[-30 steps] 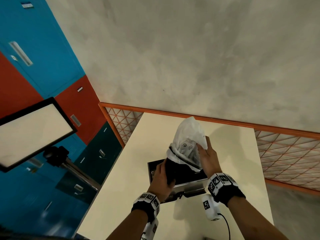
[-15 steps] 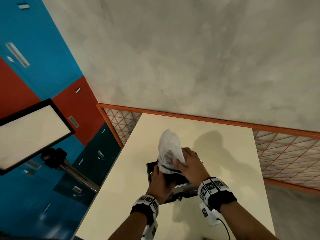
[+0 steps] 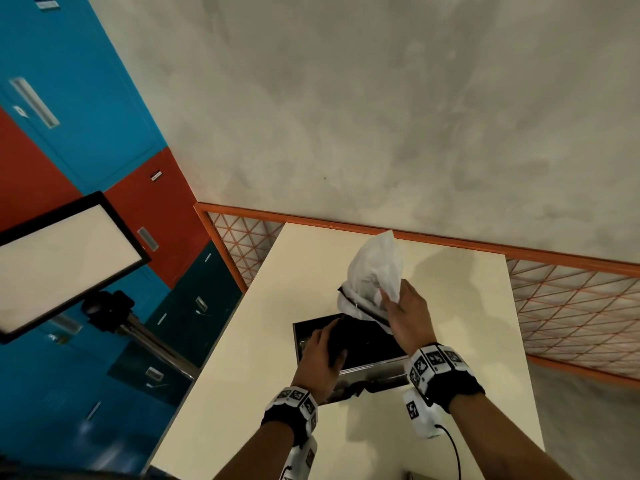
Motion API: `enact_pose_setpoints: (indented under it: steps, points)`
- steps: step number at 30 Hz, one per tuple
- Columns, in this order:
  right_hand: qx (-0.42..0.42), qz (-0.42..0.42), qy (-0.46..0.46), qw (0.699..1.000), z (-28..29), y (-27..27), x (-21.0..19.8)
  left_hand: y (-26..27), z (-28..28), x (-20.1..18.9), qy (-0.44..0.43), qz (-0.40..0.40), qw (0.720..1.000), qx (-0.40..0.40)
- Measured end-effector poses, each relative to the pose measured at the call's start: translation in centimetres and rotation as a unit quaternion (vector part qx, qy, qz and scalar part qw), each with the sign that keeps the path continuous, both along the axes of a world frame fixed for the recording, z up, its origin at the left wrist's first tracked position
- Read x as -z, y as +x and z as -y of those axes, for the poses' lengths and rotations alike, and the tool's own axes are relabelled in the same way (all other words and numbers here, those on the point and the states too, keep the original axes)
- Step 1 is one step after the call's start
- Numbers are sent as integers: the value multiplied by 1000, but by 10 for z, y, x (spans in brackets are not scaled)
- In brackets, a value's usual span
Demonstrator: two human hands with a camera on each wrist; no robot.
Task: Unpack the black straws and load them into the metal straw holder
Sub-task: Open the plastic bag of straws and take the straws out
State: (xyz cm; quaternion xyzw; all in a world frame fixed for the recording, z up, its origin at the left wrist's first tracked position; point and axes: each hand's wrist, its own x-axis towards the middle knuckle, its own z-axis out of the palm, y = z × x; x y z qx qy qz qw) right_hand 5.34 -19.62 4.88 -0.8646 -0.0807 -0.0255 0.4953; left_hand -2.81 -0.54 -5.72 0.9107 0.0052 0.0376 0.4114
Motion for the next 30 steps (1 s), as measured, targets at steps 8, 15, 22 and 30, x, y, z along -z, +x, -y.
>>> enact_pose_setpoints:
  steps: [8, 15, 22, 30]
  points:
    - [-63, -28, -64, 996, 2, 2, 14, 2, 8, 2, 46, -13, 999, 20]
    - [-113, -37, -129, 985, 3, 5, 5, 7, 15, -6, 49, -43, 998, -17]
    - [-76, -55, 6, 996, 19, 10, 3, 14, 5, -4, 28, -97, 995, -25]
    - [-9, -121, -38, 992, 19, 20, 22, 13, -4, -10, 11, -111, 994, -5]
